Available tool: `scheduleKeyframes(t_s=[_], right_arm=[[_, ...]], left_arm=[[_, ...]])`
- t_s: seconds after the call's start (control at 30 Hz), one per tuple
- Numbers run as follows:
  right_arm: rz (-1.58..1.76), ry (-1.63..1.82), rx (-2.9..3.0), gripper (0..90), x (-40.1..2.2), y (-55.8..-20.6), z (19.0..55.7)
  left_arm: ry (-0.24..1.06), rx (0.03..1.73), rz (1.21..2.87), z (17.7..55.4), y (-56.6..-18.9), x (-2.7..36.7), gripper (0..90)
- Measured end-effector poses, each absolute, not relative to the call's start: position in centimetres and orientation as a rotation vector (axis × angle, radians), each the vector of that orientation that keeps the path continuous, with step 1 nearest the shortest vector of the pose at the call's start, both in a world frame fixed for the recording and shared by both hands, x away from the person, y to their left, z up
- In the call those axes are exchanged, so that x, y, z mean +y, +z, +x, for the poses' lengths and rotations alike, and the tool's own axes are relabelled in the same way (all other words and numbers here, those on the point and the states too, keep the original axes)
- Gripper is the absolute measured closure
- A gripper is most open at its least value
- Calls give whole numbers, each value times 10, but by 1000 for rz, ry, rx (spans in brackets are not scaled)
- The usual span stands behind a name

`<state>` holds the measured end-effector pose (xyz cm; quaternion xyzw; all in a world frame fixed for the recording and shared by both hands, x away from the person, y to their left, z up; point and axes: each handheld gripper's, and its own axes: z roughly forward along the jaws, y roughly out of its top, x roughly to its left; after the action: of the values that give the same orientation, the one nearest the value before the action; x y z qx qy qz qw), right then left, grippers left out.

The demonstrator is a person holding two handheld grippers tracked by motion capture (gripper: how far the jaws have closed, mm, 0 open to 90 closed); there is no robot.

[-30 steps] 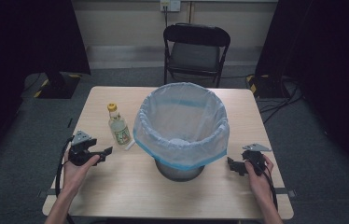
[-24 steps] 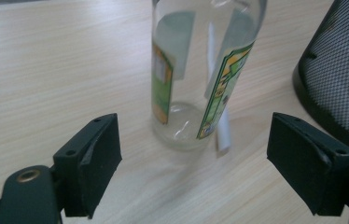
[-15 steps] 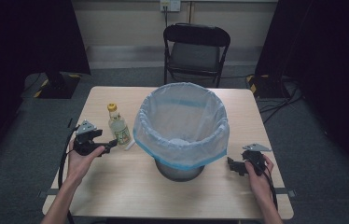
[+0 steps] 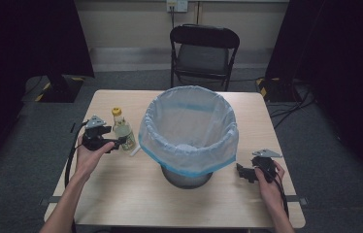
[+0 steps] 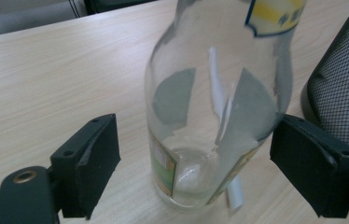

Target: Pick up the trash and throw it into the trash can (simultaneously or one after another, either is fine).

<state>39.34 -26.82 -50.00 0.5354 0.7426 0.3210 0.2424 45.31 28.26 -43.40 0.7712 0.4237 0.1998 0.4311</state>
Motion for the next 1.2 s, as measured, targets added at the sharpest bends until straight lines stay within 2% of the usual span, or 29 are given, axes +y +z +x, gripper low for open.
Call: scheduleKeyframes(t_s=[0.33,0.67,0.8,1.2], right_arm=[[1463,878,2030,131,-268,-500,393],[1464,877,2030,131,-268,-500,393],[1463,878,2030,131,-268,-500,393],[1463,878,2030,131,-268,-500,393]], left_arm=[[481,1014,2005,463,-450,270,163],[510,986,1992,470,-459,261,158],[522,979,2008,472,-464,261,190],[515,997,1987,477,-471,264,213]])
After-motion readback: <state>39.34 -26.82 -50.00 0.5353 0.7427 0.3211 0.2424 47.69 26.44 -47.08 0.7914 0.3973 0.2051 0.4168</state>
